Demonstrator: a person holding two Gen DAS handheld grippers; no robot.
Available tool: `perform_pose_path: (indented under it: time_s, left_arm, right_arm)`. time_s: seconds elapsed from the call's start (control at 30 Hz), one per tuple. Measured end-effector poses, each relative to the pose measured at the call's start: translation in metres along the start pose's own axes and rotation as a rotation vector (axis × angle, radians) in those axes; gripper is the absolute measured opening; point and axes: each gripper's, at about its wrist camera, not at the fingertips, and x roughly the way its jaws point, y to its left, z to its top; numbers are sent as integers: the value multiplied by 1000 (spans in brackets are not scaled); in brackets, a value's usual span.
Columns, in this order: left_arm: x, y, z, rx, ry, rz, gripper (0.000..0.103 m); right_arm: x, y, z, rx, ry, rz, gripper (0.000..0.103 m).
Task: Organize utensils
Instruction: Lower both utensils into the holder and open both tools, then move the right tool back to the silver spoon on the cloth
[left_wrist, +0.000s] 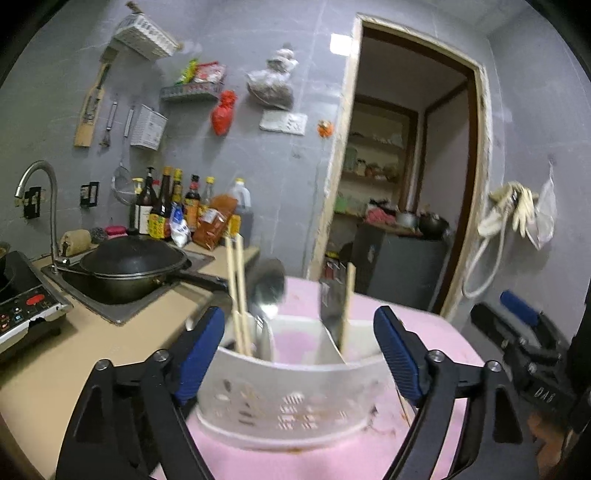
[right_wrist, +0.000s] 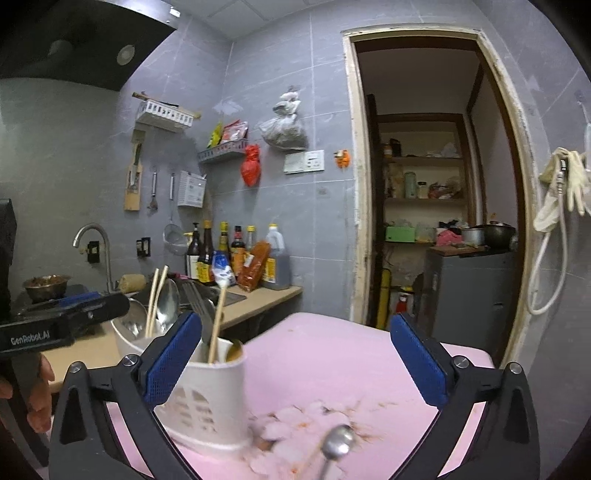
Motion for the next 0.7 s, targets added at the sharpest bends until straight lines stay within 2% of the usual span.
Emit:
perform_pose_path:
  time_s: [0.23,0.43,0.7]
  left_arm:
    - [4,-32,-26,67,92,-40,86]
    - [13,-48,-48,92,188,-87,87]
    - [33,-58,-72,102,375,-127,87]
  right_arm:
    - [-31,-28,-14,14,56,-54,103]
    - [-48,-50,-32,59,160,-87,103]
    - [-37,-57,-72,116,493,-56,103]
